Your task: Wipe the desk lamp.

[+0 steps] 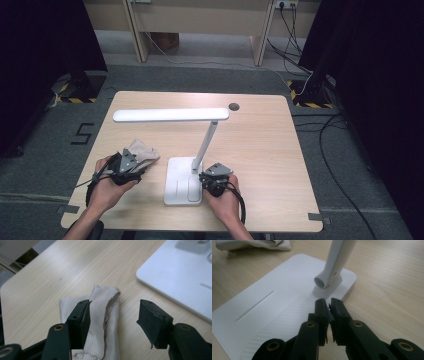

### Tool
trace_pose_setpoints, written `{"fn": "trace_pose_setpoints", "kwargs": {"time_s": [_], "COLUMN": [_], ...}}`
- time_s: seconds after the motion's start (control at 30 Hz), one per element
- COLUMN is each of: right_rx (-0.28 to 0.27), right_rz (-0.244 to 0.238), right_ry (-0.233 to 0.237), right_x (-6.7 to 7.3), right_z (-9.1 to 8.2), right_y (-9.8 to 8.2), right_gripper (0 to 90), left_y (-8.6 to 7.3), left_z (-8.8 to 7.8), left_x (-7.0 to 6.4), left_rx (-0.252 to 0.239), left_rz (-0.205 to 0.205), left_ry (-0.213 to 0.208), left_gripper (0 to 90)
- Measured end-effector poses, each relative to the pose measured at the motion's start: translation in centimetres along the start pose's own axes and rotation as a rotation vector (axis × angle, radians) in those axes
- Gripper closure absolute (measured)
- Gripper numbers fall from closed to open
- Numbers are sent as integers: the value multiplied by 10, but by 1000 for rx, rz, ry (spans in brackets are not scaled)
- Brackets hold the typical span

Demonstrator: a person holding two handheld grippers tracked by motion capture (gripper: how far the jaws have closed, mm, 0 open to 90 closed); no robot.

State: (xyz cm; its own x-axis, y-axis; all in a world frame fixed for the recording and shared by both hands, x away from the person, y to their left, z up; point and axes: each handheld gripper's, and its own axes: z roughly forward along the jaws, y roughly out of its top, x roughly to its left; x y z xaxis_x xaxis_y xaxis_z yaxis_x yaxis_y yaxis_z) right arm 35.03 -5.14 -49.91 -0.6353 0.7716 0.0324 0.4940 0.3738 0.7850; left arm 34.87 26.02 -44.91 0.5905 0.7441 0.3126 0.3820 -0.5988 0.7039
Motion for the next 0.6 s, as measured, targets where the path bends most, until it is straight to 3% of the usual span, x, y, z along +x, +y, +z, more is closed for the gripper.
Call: {"fn": "trace_pose_setpoints", "kwargs": {"time_s": [0.07, 0.1, 0.13, 0.17, 0.27, 0.33, 0.43, 0.6], "right_rx": [-4, -3, 0, 7, 16, 31, 57, 90], "right_rz": [1, 0, 2, 7, 13, 7, 6, -4], "right_ry": [-4, -6, -7, -6, -5, -3, 5, 17], "right_x": [-1, -2, -3, -4, -4, -5, -5, -2], "right_z": [-2, -3, -4, -4, -5, -7, -9, -11], "right_y": [1, 1, 1, 0, -2, -4, -8, -12], "right_gripper": [834, 829, 819, 811, 813, 844, 893, 900], "left_y": [5, 7, 8, 8, 2, -3, -5, -5], "left_z": [-7, -9, -8, -5, 12, 25, 33, 37], "left_x": [-6, -11, -20, -24, -40, -50, -57, -60], "left_rx": [-35, -48, -67, -65, -6, 29, 66, 87], "left_rz": [5, 9, 1, -2, 17, 1, 33, 18], "left_ry": [-11, -39, -107, -146, -266, -340, -344, -348], "left_gripper": [426, 458, 491, 541, 623, 690, 765, 836]}}
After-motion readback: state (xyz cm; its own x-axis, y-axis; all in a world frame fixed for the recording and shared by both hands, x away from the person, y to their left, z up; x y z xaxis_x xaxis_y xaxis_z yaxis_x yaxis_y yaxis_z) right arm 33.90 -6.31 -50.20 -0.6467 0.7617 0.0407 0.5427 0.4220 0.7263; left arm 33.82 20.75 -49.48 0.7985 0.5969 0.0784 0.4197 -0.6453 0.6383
